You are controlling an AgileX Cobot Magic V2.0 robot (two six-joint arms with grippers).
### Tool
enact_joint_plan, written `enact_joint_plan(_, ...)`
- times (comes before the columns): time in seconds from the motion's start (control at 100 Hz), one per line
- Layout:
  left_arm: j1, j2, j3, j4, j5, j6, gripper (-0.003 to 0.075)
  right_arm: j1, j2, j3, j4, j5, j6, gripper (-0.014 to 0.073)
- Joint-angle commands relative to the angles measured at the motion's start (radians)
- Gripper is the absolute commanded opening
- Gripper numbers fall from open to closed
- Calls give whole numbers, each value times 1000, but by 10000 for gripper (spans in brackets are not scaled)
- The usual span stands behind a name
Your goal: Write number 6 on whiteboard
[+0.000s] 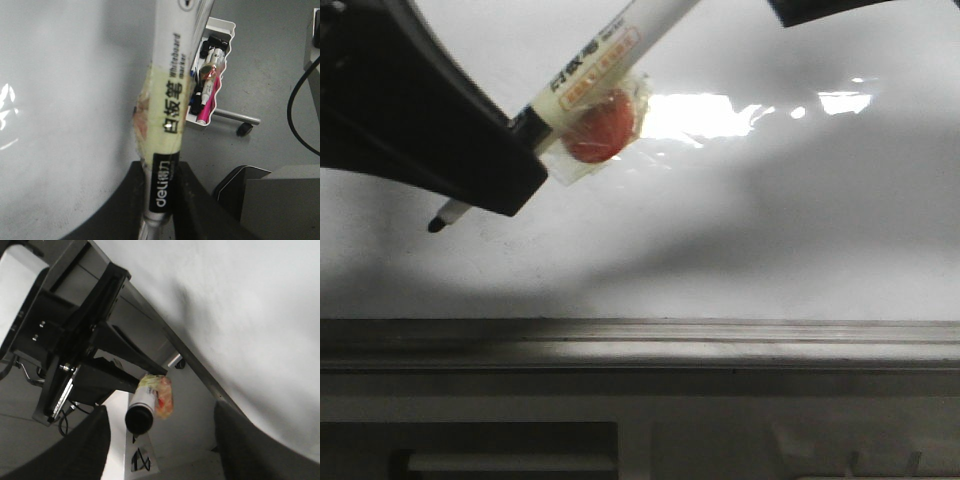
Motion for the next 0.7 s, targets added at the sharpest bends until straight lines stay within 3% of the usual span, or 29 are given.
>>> enact_joint_plan(0.0, -12, 0, -55, -29, -53, -13, -20, 49, 11, -62, 13, -17, 15, 405)
enact_joint_plan(0.26, -12, 19, -60, -21, -60, -13, -20, 160, 98, -136, 5, -47, 22, 405)
enact_joint_plan(0.57, -12, 19, -60, -7, -93, -13, -20, 177, 151, -154, -54, -21, 37, 400)
enact_joint_plan(0.69, -12, 19, -60, -5, -101, -13, -20, 177, 151, -154, -63, -28, 37, 297)
